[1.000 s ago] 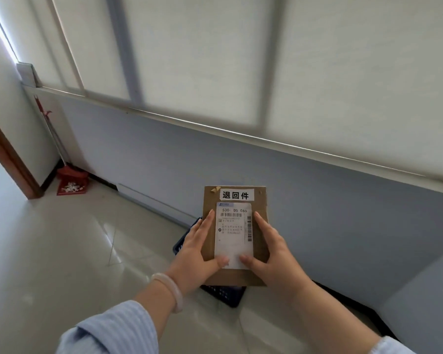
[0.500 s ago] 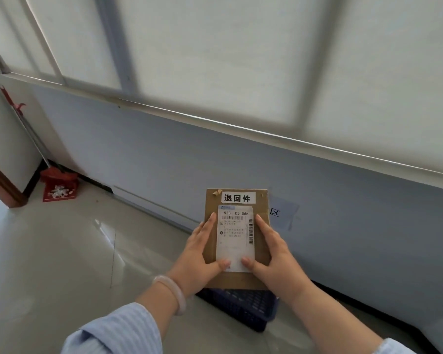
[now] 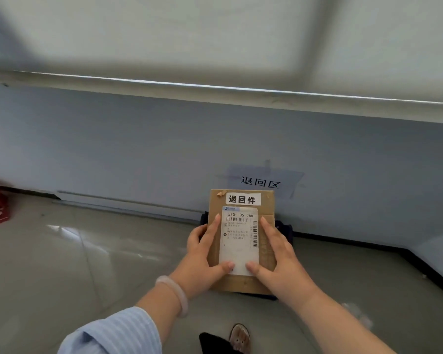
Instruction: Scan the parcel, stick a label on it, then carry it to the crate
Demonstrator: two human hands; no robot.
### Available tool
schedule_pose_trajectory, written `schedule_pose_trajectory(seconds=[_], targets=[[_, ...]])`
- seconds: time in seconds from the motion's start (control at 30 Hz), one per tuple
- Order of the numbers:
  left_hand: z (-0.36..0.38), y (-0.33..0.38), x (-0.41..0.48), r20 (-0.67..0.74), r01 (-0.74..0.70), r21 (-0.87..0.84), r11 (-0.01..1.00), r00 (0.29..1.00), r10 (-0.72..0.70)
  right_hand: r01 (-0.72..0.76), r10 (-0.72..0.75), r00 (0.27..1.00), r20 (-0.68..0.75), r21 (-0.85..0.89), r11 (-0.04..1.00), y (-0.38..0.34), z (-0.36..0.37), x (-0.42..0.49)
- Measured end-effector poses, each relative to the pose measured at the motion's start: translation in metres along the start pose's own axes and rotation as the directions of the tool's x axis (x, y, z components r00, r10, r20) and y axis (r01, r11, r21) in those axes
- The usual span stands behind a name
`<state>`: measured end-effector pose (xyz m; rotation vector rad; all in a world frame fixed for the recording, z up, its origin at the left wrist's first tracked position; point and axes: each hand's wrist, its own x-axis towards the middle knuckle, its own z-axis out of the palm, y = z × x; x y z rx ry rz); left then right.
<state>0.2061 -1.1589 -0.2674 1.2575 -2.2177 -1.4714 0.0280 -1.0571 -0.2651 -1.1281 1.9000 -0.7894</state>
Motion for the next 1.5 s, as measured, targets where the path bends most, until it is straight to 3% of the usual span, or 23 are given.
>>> schedule_pose_trajectory(seconds=[0.33, 0.53, 0.83, 1.17, 1.43, 1.5], targets=[[0.031, -0.129, 0.138, 0.063, 0.147, -0.017, 0.989, 0.987, -0.146, -0.153, 0.154, 0.988, 0.03, -0.031, 0.988, 0.091, 0.071, 0.15], [0.087, -0.274, 0.224, 0.101, 0.175, 0.198, 0.965, 0.975, -0.198, -0.229, 0.232, 0.972, 0.03, -0.067, 0.971, 0.206, 0.16, 0.234], [0.183, -0.457, 0.32, 0.209, 0.246, 0.297, 0.923, 0.926, -0.314, -0.358, 0.366, 0.93, 0.038, -0.134, 0.924, 0.385, 0.283, 0.327], [0.248, -0.543, 0.368, 0.303, 0.303, 0.37, 0.879, 0.854, -0.422, -0.442, 0.449, 0.891, 0.068, -0.095, 0.892, 0.483, 0.344, 0.362], [0.249, -0.544, 0.367, 0.315, 0.278, 0.448, 0.85, 0.84, -0.441, -0.468, 0.486, 0.867, 0.111, -0.156, 0.87, 0.489, 0.343, 0.362], [0.241, -0.526, 0.367, 0.273, 0.205, 0.529, 0.824, 0.877, -0.394, -0.435, 0.464, 0.884, 0.059, -0.259, 0.862, 0.471, 0.328, 0.361]])
